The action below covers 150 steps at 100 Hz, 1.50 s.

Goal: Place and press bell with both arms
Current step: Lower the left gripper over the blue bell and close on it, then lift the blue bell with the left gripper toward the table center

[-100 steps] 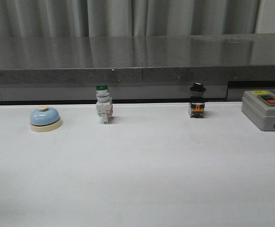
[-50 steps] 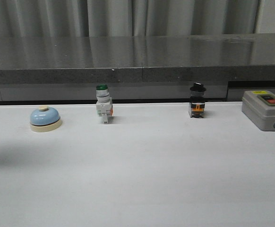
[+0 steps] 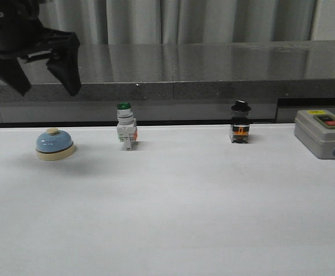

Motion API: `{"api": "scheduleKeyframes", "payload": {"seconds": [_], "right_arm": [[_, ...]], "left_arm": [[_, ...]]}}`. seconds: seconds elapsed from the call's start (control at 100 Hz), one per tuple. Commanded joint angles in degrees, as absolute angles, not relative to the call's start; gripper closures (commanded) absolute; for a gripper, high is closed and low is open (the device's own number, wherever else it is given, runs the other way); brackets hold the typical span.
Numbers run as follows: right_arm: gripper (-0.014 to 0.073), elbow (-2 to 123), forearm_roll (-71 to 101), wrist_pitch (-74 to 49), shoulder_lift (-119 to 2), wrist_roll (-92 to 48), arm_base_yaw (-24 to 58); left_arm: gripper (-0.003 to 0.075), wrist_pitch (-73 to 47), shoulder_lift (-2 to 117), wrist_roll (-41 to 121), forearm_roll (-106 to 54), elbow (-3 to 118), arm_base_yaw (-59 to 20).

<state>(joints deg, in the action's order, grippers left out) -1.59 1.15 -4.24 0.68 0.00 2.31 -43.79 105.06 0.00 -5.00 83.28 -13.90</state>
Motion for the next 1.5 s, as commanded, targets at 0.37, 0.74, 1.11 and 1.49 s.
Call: {"api": "scheduleKeyframes", "payload": {"seconds": [0.37,0.74,1.11,1.49], "right_arm": [[0.0662,-0.7,0.9,0.7,1.6,0.0,2.0],[0.0662,-0.7,0.9,0.7,1.6,0.0,2.0],[0.0662,-0.7,0.9,0.7,1.6,0.0,2.0],[0.0662,-0.7,0.9,0.7,1.6,0.0,2.0]], "left_arm": [[0.0084,-41.5,113.5,-0.7,0.0,89.5,-13.2],[0.0084,-40.4,117.7,-0.7,-0.4,91.1,-12.2],[0.0409,-40.6,118.2,-0.7,-0.6,91.4,-12.2],[0.0511,-40.6,112.6,-0.7,-2.0,92.0,-12.2]]}}
